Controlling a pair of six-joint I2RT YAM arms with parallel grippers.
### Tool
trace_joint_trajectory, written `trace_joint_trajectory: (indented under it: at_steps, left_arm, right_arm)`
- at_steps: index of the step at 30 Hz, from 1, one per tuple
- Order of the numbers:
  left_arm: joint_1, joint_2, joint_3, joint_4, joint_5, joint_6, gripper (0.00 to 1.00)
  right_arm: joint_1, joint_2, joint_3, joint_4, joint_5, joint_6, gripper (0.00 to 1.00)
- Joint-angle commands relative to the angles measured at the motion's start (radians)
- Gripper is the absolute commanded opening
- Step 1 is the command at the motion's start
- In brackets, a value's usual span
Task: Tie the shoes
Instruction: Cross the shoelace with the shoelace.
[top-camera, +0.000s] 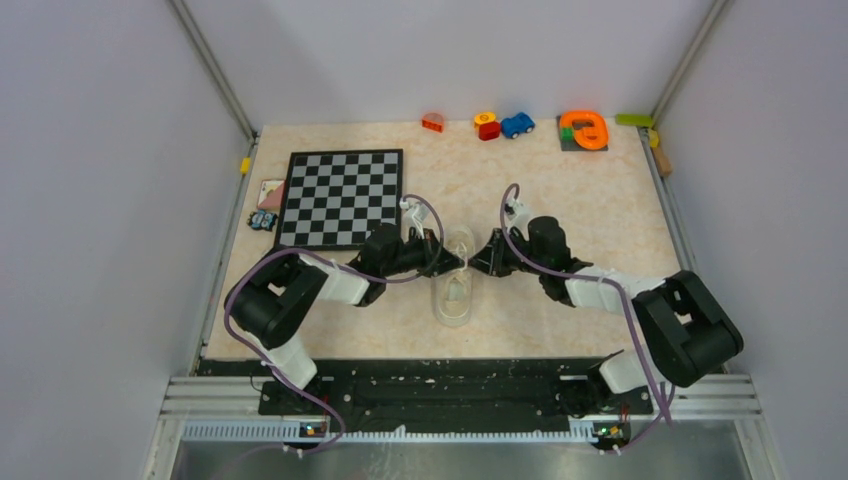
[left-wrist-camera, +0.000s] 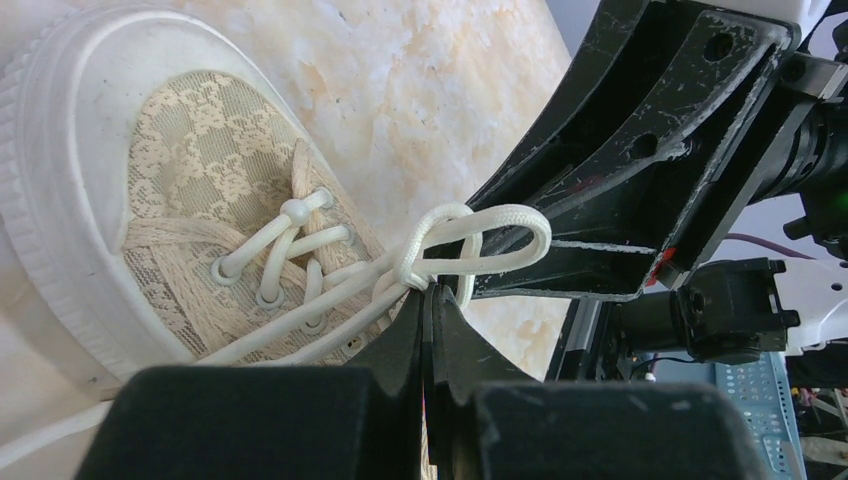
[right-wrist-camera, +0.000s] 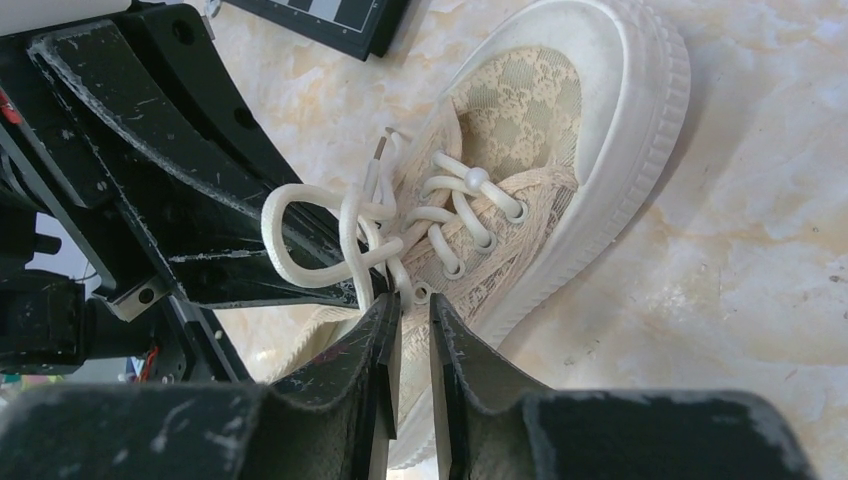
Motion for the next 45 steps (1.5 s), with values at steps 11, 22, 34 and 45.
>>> trace_joint_trajectory:
  at_steps: [11, 22, 34, 45]
  left_arm:
    - [0.008, 0.022, 0.031, 0.028, 0.031, -0.019, 0.0]
    - [0.014, 0.033, 0.028, 0.068, 0.048, -0.048, 0.0]
    - [0.022, 0.04, 0.012, 0.11, 0.058, -0.064, 0.0]
    - [0.023, 0.017, 0.008, 0.069, 0.051, -0.04, 0.08]
  right_arm:
    - [0.016, 0.033, 0.039, 0.088, -0.069, -0.028, 0.23]
    - [0.016, 0.077, 0.028, 0.167, -0.112, 0.016, 0.23]
    - [0.009, 0.094, 0.021, 0.198, -0.121, 0.049, 0.0]
    - [0.004, -0.016, 0.043, -0.027, 0.035, -0.027, 0.0]
